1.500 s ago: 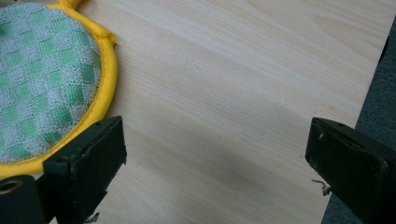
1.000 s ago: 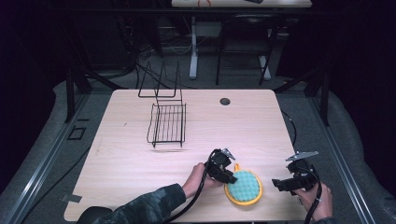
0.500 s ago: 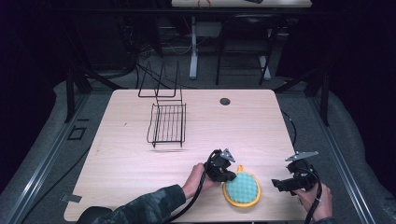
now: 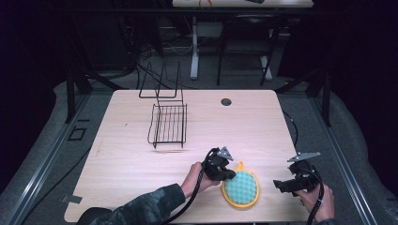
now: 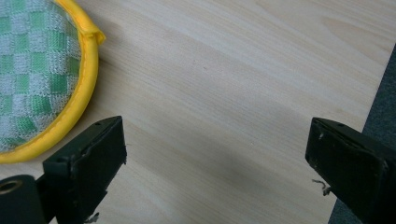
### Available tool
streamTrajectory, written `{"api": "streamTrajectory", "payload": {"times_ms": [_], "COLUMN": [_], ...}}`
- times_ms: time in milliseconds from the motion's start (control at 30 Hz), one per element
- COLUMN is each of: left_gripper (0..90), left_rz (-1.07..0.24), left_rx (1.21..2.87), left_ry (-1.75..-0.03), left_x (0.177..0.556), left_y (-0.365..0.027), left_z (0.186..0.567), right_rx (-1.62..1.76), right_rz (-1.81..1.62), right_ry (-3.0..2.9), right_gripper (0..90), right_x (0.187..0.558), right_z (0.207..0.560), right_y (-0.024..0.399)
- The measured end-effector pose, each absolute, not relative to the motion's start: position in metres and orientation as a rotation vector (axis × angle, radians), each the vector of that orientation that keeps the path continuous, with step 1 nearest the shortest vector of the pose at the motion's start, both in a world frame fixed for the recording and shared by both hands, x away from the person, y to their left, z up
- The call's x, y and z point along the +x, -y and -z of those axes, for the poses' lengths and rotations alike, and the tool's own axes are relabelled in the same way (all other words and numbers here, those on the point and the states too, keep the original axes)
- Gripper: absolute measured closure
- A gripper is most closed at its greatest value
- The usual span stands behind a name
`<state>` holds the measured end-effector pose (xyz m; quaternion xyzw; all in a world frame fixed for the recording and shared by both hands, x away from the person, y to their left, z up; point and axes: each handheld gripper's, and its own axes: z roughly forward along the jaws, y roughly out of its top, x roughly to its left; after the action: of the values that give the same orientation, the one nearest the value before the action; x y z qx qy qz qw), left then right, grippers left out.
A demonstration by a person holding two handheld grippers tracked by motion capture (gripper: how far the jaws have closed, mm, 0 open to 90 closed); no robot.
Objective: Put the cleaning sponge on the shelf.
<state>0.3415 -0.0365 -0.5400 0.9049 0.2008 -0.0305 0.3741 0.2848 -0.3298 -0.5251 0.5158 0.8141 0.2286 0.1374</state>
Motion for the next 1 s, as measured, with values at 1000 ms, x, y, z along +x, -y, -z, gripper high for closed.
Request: {"api": "streamTrajectory", "payload": {"times_ms": [1000], "left_gripper": [88.7], "left_rz": [0.027], "left_rx": [2.185], "left_ry": [-0.526], "left_x": [0.344], "left_y": [-0.004], "left_z": [0.495], "right_rx": [1.485], "right_rz": [-0.666], "right_ry": [-2.352], "right_gripper": [4.2], "right_x": [0.284], "right_z": [0.524], "right_y": [0.33]}}
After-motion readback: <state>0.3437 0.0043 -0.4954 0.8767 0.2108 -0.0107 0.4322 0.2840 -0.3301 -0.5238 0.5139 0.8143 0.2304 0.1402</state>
